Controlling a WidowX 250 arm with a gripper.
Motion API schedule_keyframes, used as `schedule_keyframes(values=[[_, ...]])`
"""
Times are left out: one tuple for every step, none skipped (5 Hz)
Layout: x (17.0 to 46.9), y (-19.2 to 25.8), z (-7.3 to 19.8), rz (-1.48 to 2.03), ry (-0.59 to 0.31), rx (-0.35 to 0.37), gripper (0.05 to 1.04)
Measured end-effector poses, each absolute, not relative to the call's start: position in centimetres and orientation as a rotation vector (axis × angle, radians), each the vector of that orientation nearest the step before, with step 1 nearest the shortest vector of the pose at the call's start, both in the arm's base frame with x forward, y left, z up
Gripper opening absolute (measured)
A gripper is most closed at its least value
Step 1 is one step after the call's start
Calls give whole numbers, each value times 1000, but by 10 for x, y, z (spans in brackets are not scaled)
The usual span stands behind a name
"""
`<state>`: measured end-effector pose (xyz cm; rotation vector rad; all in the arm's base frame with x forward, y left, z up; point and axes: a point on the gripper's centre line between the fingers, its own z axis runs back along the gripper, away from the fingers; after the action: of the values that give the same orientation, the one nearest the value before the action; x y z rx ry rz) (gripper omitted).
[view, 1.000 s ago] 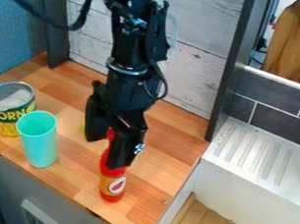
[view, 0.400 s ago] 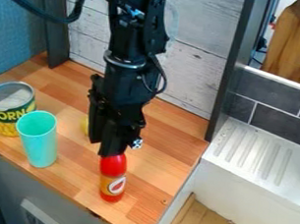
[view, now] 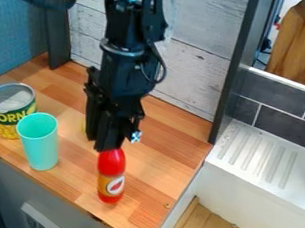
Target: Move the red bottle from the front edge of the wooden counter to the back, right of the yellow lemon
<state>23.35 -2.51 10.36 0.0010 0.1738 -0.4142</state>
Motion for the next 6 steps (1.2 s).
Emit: schedule_keyframes(values=[[241,-27,116,-394,156,-7,332],[258,-28,136,-380,57,2,332],[290,-24,147,-365,-47,10,332],[315,-15,132,-348,3,46,332],[335,-6,121,-344,21,44,332],[346,-2,105,-347,66,25,332]])
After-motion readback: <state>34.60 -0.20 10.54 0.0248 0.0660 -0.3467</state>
